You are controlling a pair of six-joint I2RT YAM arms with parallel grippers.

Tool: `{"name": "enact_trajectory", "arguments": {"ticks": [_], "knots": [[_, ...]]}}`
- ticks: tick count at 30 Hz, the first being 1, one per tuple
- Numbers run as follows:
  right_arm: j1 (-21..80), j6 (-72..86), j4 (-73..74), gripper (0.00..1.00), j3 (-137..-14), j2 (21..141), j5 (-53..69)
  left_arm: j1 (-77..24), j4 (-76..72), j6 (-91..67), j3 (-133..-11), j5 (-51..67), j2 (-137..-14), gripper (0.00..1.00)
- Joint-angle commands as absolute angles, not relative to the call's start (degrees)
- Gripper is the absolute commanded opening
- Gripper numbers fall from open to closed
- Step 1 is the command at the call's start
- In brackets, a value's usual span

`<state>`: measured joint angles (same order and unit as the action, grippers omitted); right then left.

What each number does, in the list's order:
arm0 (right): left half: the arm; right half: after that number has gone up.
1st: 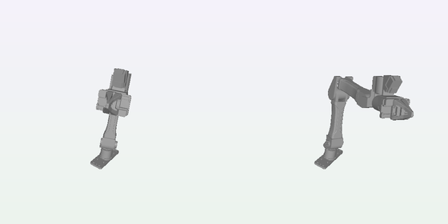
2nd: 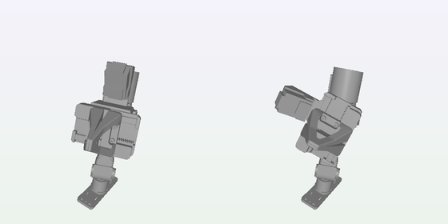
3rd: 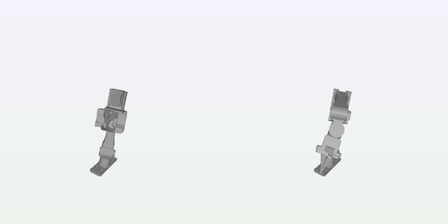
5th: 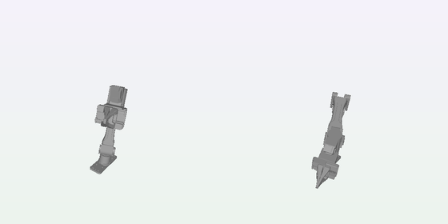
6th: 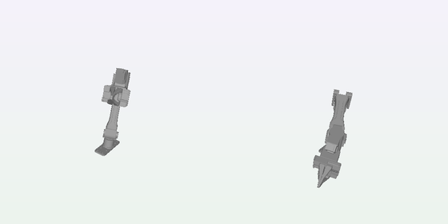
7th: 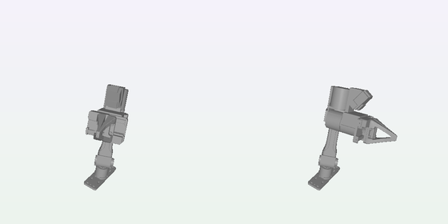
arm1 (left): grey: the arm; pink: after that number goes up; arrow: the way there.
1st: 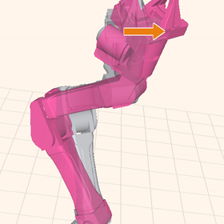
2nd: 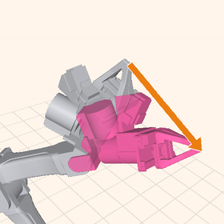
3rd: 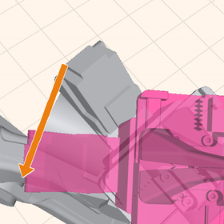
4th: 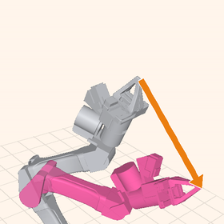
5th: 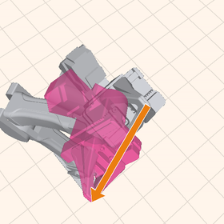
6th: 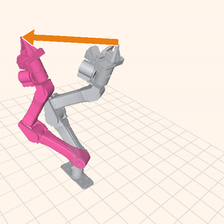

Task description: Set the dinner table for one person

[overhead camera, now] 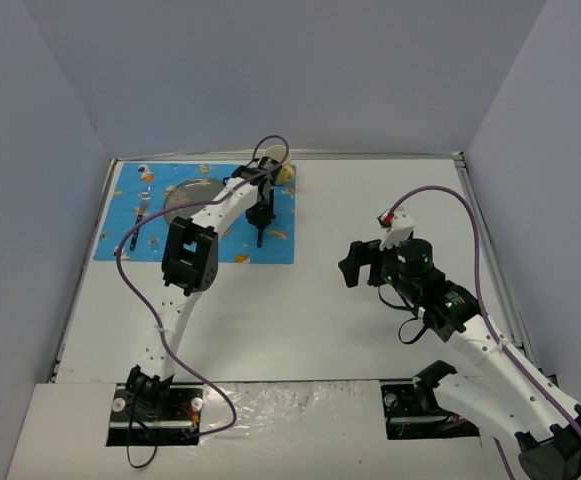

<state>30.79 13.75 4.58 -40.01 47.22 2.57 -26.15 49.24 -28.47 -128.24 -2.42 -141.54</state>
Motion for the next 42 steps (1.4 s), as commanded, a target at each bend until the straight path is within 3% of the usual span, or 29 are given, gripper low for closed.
{"name": "enact_trajectory", "arguments": {"ticks": [1, 3, 9, 17, 22, 28, 32, 42], "knots": [[30.7, 14.3, 2.1, 1.0, -42.2, 46.8, 1.3, -26.0, 47.8, -30.1, -127.0, -2.1, -138.0, 0.0], [30.7, 14.2, 2.1, 1.0, -42.1, 46.8, 1.2, -25.9, 47.8, -30.1, -127.0, -2.0, -138.2, 0.04], [30.8, 13.9, 2.1, 1.0, -42.2, 46.5, 1.4, -26.1, 47.7, -29.6, -126.8, -2.5, -136.4, 0.3], [30.7, 11.5, 2.5, 1.0, -44.1, 44.0, -0.9, -26.3, 49.0, -28.2, -128.3, -2.0, -127.1, 0.46], [30.8, 9.0, 3.7, 1.0, -46.8, 41.0, -6.3, -26.3, 47.4, -25.6, -122.1, -4.5, -113.2, 0.63], [30.7, 6.4, 5.7, 1.0, -50.6, 36.0, -15.6, -26.1, 40.4, -21.5, -102.8, -11.1, -90.3, 0.89], [30.7, 6.5, 6.1, 1.0, -51.2, 31.7, -21.5, -25.7, 37.6, -19.0, -87.2, -15.8, -72.3, 0.97], [30.8, 1.5, 7.0, 1.0, -46.5, 21.5, -28.7, -25.3, 36.2, -15.7, -62.6, -28.7, -38.5, 0.97]]}}
